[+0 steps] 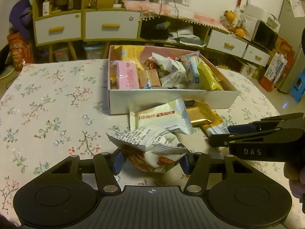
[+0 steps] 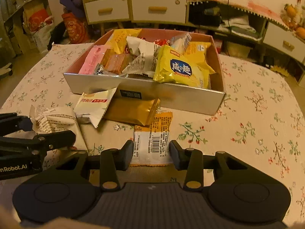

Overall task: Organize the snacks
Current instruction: 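Grasp the white bread packet with the left gripper while the right grasps the orange-and-white packet, then carry the bread packet and orange-and-white packet over the box and lower them inside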

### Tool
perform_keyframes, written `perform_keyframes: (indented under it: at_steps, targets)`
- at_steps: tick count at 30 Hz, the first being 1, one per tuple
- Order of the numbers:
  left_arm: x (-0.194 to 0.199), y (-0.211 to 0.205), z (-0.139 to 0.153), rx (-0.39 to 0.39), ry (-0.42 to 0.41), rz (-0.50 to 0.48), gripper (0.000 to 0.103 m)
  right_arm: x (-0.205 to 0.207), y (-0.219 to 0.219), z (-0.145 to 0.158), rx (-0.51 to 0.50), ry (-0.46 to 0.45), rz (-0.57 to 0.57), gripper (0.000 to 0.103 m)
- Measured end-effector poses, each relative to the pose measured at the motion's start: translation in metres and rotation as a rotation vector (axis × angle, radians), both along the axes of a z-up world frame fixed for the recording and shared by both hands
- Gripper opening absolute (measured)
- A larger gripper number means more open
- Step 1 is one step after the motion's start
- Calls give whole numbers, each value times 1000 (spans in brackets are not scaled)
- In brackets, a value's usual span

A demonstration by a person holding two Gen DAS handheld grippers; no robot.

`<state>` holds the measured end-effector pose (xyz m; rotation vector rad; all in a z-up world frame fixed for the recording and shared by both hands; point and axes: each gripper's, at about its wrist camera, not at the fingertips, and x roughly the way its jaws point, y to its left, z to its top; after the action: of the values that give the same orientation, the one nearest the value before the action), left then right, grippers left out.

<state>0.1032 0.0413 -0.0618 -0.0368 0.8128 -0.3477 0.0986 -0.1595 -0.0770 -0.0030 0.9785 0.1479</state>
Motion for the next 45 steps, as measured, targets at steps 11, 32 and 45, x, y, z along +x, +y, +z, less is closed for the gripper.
perform_keyframes:
  at_steps: [11, 32, 45]
  targets:
    - [-6, -8, 9, 18, 7, -16, 54, -9, -10, 10, 34, 66, -8, 35]
    - [-12, -11, 19, 39, 11, -7, 54, -19, -26, 35, 174, 75, -42, 32]
    - [-4, -14, 37, 39, -38, 38, 54, -14, -22, 59, 237, -5, -51, 32]
